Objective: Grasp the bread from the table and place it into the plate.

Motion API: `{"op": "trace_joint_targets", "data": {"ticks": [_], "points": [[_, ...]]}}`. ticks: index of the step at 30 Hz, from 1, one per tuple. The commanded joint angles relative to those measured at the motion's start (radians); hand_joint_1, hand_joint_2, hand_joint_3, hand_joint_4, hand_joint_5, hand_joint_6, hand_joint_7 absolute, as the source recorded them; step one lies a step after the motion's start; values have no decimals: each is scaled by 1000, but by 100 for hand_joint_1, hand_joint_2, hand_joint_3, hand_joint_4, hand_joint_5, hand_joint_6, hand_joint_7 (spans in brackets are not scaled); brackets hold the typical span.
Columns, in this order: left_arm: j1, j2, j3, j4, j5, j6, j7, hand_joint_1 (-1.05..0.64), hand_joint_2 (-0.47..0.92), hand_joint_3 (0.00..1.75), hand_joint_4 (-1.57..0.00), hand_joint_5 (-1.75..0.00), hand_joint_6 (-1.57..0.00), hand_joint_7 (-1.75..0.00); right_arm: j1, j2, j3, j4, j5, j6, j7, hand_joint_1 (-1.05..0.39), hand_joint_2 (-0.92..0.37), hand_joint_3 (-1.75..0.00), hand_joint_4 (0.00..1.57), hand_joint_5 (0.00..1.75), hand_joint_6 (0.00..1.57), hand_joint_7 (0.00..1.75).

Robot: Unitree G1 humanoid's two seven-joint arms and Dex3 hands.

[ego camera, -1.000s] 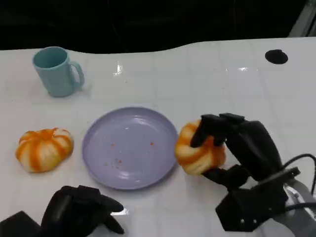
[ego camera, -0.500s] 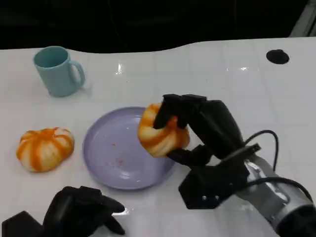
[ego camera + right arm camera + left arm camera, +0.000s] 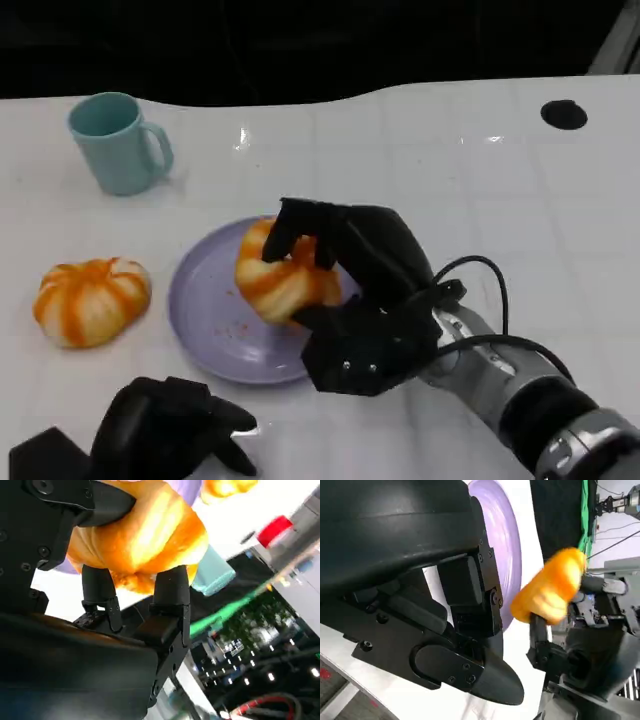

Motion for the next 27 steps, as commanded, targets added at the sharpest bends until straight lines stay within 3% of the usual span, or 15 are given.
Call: {"op": "trace_joint_targets", "data": {"ticks": [1, 4, 6, 12, 18, 24, 27], "points": [[6, 7, 0, -3, 5, -9, 12, -105, 88, 0, -148, -70, -157, -24, -39, -18, 29, -11, -17, 69, 74, -31, -63, -62, 42, 61, 59, 18], [7, 7, -1, -3, 9, -17, 16, -105, 89, 0, -148, -70, -157, -24, -37, -37, 58, -46, -41, 109, 116, -42, -85, -23, 20, 44, 50, 3], [8, 7, -2, -5, 12, -18, 19, -105, 89, 0, -148, -70, -157, -24, -30, -47, 70, -73, -47, 126, 139, -48, -91, -15, 12, 43, 47, 1], [4, 5, 3, -1, 6, -18, 11, -105, 89, 0, -148, -70, -157, -24, 20, -80, 68, -187, -32, 143, 202, -57, -92, -21, 5, 48, 45, 0], [4, 5, 3, -4, 12, -14, 21, -105, 89, 0, -148, -70, -157, -24, 109, -136, 48, -356, 0, 130, 253, -57, -92, -21, 13, 54, 48, 2], [0, 5, 6, -3, 2, -12, 11, -105, 88, 0, -148, -71, -157, -24, 225, -177, -4, -508, 94, 76, 293, -52, -92, -18, 25, 60, 55, 4], [-1, 8, 6, 3, 9, -25, 13, -105, 89, 0, -147, -71, -157, -24, 289, -183, -38, -554, 168, 8, 300, -49, -92, -17, 31, 62, 58, 6]]}}
